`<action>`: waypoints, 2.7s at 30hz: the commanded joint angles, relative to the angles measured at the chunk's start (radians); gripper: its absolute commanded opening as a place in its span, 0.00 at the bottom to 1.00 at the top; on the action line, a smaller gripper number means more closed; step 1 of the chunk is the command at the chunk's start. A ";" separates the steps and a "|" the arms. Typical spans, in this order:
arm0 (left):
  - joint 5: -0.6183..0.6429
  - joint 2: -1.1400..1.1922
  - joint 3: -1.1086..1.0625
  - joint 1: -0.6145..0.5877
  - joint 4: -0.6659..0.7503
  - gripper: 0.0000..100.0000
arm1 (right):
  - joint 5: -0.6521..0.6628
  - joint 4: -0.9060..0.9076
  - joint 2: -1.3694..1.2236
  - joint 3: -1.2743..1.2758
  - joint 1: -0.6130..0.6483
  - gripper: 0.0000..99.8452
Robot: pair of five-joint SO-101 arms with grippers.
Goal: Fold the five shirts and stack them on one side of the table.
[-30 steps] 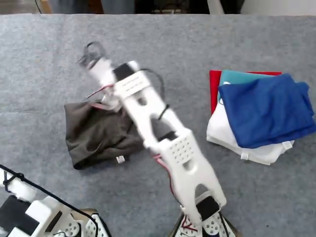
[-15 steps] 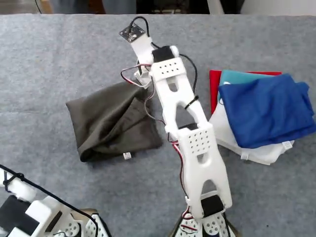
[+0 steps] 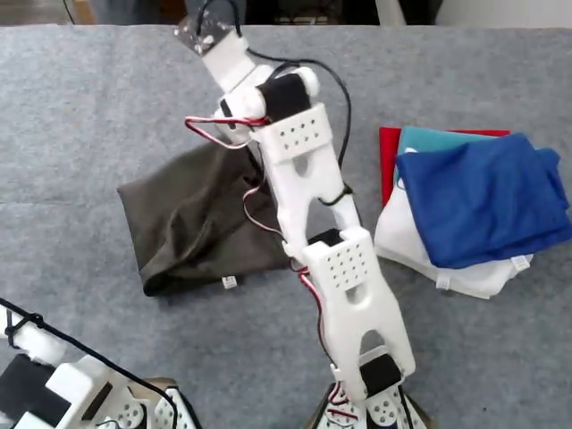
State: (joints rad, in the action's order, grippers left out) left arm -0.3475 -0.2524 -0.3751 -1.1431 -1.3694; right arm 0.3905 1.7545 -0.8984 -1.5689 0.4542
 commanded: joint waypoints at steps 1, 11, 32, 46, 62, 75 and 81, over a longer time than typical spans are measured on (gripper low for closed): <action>-0.006 -0.029 0.004 -0.004 0.005 0.03 | -0.012 -0.035 0.061 -0.105 0.000 0.01; -0.006 -0.029 0.004 -0.004 0.003 0.03 | -0.014 0.014 0.004 -0.101 -0.029 0.01; -0.046 -0.029 0.004 0.002 0.003 0.03 | -0.005 -0.114 0.460 1.125 0.066 0.01; -0.046 -0.037 -0.048 0.002 0.011 0.03 | -0.003 -0.376 0.472 1.452 0.049 0.01; -0.046 -0.037 -0.050 0.004 0.011 0.03 | 0.025 -0.292 0.490 1.636 0.029 0.01; -0.048 -0.038 -0.030 0.180 0.009 0.03 | 0.029 -0.338 0.889 1.586 0.012 0.01; -0.046 -0.029 0.036 0.564 0.009 0.03 | 0.029 -0.190 1.018 1.566 -0.018 0.01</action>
State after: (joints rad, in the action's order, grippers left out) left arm -0.3905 -0.2524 -0.4043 -0.7856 -1.3694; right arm 0.4135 1.5182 0.0468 0.0238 0.4511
